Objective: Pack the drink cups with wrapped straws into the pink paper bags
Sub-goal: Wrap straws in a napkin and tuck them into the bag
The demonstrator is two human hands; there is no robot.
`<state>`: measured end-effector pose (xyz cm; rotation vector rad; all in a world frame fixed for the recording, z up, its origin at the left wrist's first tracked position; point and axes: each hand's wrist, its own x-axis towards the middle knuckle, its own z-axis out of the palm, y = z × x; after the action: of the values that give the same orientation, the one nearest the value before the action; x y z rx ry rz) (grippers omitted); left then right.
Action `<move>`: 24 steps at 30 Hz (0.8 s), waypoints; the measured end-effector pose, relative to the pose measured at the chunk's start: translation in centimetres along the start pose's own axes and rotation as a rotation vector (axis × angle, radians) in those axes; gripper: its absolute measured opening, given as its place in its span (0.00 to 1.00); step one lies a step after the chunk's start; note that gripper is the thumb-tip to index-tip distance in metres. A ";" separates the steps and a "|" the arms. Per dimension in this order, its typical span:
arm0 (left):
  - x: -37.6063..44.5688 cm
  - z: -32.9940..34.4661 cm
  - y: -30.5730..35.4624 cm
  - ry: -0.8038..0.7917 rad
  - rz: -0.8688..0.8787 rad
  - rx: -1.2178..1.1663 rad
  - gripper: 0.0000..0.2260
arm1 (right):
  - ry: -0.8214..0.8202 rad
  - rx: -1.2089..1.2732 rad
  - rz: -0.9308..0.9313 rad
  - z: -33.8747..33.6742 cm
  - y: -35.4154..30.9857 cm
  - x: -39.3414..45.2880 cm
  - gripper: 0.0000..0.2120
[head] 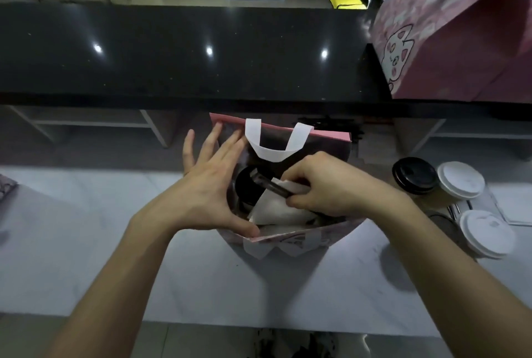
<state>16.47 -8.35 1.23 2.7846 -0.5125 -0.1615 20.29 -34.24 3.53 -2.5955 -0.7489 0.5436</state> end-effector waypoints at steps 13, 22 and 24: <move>-0.7 -0.8 -1.5 0.066 0.045 -0.130 0.48 | 0.071 -0.092 0.080 2.0 -1.2 0.0 0.03; -1.8 -0.7 -5.1 0.302 0.043 -0.516 0.52 | 0.829 0.643 -0.075 2.4 4.1 -6.5 0.27; -1.7 -0.3 -6.1 0.109 0.016 -0.622 0.65 | 0.663 0.759 -0.058 3.3 6.6 -7.4 0.47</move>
<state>16.94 -2.22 -0.35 2.1680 -0.3758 -0.1355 15.74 -42.76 -0.45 -1.8437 -0.2974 -0.0750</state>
